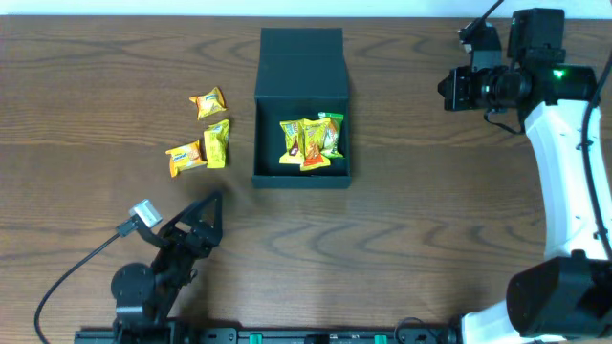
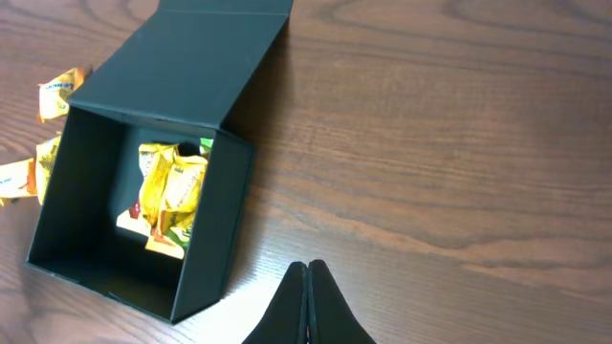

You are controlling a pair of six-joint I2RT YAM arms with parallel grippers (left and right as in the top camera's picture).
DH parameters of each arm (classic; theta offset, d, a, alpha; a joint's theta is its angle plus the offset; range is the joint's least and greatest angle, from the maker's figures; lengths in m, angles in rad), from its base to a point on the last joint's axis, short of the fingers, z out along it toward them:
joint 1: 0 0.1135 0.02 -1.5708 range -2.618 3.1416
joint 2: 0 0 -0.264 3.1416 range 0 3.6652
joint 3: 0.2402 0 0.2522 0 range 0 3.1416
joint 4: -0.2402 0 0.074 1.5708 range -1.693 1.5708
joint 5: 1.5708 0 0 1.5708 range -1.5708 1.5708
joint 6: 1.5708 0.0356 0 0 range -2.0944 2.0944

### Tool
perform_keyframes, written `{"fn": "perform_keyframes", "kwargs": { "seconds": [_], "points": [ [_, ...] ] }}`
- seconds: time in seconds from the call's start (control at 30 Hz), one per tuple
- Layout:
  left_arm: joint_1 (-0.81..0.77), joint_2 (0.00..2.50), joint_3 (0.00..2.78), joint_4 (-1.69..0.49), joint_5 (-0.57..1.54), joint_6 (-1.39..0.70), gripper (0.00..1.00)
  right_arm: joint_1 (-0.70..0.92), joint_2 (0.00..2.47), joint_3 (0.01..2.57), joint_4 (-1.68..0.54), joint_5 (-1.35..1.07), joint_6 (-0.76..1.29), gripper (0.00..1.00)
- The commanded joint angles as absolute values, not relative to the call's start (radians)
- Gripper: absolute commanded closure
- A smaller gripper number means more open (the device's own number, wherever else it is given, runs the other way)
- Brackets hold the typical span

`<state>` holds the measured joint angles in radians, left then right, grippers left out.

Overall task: Pack container
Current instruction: 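Move the left gripper to the yellow packets left of the box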

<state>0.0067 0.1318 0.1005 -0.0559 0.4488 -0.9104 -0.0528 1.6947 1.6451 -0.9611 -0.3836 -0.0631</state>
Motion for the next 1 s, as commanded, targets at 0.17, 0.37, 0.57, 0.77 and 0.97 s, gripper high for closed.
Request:
{"fn": "perform_keyframes", "kwargs": {
  "seconds": [0.17,0.37,0.57,0.77,0.97],
  "points": [
    [0.012,0.586,0.411,-0.236,0.459,-0.493,0.04,-0.044,1.687,1.644,-0.967,-0.397,-0.08,0.98],
    [0.0,0.978,0.778,-0.619,0.233,-0.181,0.06,-0.044,1.687,1.644,-0.98,-0.397,-0.08,0.98],
    [-0.178,1.267,0.944,-0.752,-0.179,-0.097,0.09,-0.044,1.687,1.644,-0.979,-0.397,-0.08,0.99],
    [-0.332,1.412,0.944,-0.66,-0.514,-0.094,0.06,-0.044,1.687,1.644,-0.978,-0.397,-0.08,0.98],
    [-0.341,1.554,0.944,-0.572,-0.514,-0.081,0.21,-0.044,1.687,1.644,-0.977,-0.397,-0.08,0.99]
  ]
}}
